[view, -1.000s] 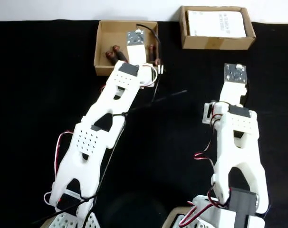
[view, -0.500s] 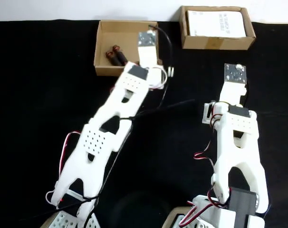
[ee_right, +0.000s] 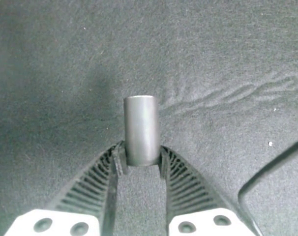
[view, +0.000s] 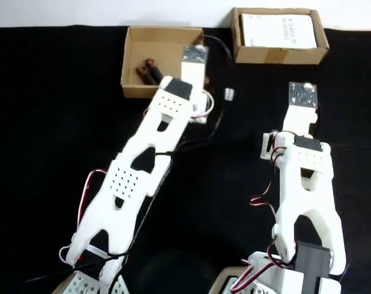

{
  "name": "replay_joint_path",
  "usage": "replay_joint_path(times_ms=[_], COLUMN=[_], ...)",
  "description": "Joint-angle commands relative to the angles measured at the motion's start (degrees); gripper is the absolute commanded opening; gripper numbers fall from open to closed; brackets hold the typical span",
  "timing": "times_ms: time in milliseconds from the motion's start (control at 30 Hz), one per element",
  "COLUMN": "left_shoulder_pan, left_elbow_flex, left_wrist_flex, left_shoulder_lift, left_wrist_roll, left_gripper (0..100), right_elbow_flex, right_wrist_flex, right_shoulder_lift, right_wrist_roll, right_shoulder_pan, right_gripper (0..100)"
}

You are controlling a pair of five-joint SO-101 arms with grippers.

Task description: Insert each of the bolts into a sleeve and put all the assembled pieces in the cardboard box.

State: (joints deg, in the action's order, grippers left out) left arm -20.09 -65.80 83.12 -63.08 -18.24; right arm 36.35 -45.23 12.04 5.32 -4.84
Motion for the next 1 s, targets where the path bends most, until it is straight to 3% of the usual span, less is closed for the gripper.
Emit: replay_joint_path(times_ms=[0, 167, 300, 567, 767, 833, 967], left_shoulder_pan=[0.0, 2.1, 5.1, 3.0, 1.2, 1.1, 2.0], left_elbow_flex=[-3.0, -10.2, -18.5, -16.1, -16.0, -16.0, -16.0], left_wrist_flex=[8.1, 15.0, 14.8, 2.0, -0.1, -0.2, -3.3], left_shoulder_lift=[1.3, 4.8, 7.8, 2.4, -3.3, -4.5, -6.5], left_wrist_roll=[8.6, 15.5, 17.8, 18.0, 17.8, 15.9, 4.2], left_gripper=[8, 6, 8, 12, 12, 12, 12], right_elbow_flex=[0.0, 0.0, 0.0, 0.0, 0.0, 0.0, 0.0], right_wrist_flex=[0.8, 0.8, 0.8, 0.8, 0.8, 0.8, 0.8], right_shoulder_lift=[2.9, 2.9, 2.9, 2.9, 2.9, 2.9, 2.9], right_wrist_roll=[0.0, 0.0, 0.0, 0.0, 0.0, 0.0, 0.0], right_shoulder_pan=[0.2, 0.2, 0.2, 0.3, 0.3, 0.3, 0.3], right_gripper=[1.1, 1.1, 1.1, 1.1, 1.1, 1.1, 1.1])
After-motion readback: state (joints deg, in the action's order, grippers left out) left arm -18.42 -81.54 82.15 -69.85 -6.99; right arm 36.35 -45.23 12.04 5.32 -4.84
